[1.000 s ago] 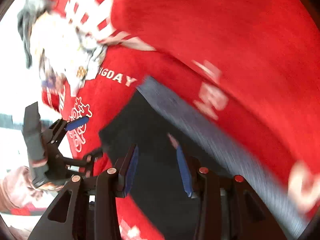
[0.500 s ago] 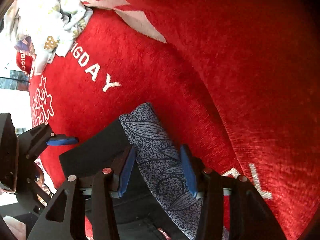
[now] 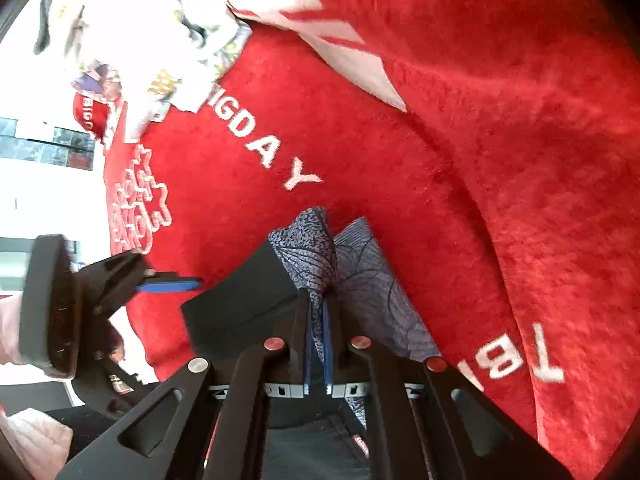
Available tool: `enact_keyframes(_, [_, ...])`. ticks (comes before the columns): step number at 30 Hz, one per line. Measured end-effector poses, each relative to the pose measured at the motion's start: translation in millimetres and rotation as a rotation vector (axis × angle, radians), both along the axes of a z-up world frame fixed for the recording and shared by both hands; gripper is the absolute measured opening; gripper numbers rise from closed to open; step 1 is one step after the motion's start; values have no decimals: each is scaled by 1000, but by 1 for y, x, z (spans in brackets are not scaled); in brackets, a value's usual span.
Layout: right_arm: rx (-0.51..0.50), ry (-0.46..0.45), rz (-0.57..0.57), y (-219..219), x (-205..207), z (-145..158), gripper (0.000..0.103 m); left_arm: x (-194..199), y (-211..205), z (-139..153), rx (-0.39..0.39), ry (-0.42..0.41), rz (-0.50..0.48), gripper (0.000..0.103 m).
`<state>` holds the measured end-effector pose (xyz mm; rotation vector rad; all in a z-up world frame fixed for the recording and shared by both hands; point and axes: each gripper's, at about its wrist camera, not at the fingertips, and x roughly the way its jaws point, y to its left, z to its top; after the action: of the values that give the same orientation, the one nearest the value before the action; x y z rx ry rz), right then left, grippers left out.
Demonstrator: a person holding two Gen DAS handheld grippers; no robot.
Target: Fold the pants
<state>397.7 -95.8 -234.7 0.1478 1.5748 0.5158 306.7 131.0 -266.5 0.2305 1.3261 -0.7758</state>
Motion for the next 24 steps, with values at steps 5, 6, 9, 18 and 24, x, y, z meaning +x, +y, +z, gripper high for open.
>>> enact_keyframes(5, [-111,-9,-162,-1,8,-29,21,19,-8,18,2,-35,97,83])
enact_keyframes(6, [-106,-7,-201,-5,7,-26,21,22,-15,21,-5,-43,111,83])
enact_keyframes(9, [-108,-67,-283,-20,-10,3,21,34,-40,11,53,-54,155,83])
enact_keyframes(18, [-273,-88,-523,-66,-90,-10,60,83,-75,-34,128,-54,315,97])
enact_keyframes(24, [-151,-66,-821,-129,-128,11,60,68,-79,13,145,-150,216,96])
